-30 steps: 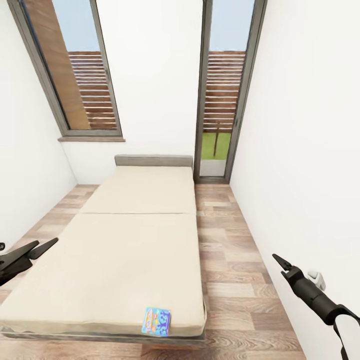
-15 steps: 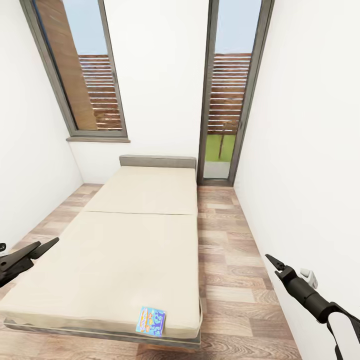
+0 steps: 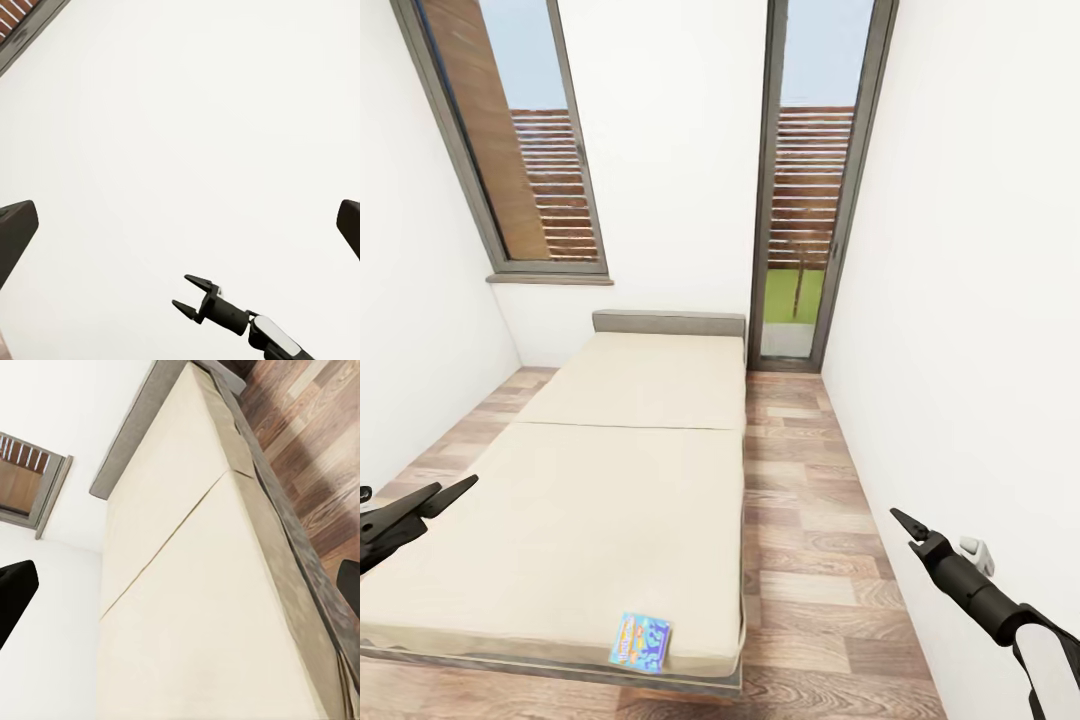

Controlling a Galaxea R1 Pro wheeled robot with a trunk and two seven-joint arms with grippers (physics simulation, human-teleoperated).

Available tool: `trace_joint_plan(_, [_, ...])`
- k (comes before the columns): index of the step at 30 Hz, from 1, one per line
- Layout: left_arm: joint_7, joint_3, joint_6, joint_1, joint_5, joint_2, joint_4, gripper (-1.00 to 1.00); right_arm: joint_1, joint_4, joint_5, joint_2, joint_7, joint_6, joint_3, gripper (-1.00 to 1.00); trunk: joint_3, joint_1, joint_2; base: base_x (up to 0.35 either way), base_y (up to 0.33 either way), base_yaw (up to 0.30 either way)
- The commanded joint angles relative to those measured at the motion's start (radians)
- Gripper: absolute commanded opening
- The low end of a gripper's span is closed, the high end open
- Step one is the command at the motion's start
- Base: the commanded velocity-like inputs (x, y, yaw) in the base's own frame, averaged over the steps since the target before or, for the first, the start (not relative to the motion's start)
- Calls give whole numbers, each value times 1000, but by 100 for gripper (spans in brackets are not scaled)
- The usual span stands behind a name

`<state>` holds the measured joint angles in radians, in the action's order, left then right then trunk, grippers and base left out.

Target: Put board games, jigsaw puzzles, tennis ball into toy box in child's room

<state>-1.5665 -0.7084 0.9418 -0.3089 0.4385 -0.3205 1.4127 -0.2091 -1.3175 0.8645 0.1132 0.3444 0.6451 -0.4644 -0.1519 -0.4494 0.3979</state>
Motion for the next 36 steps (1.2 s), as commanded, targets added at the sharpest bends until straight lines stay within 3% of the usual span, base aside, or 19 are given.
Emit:
trace_joint_plan(1, [-4, 0, 11, -1, -1, 0, 0, 100, -1, 0, 2, 0, 2, 7, -2, 100, -2, -1, 2, -5, -38, 0])
trace_joint_plan(36, [-4, -1, 11, -1, 1, 0, 1, 100, -1, 0, 2, -1, 1, 7, 4, 100, -2, -1, 2, -19, -116, 0])
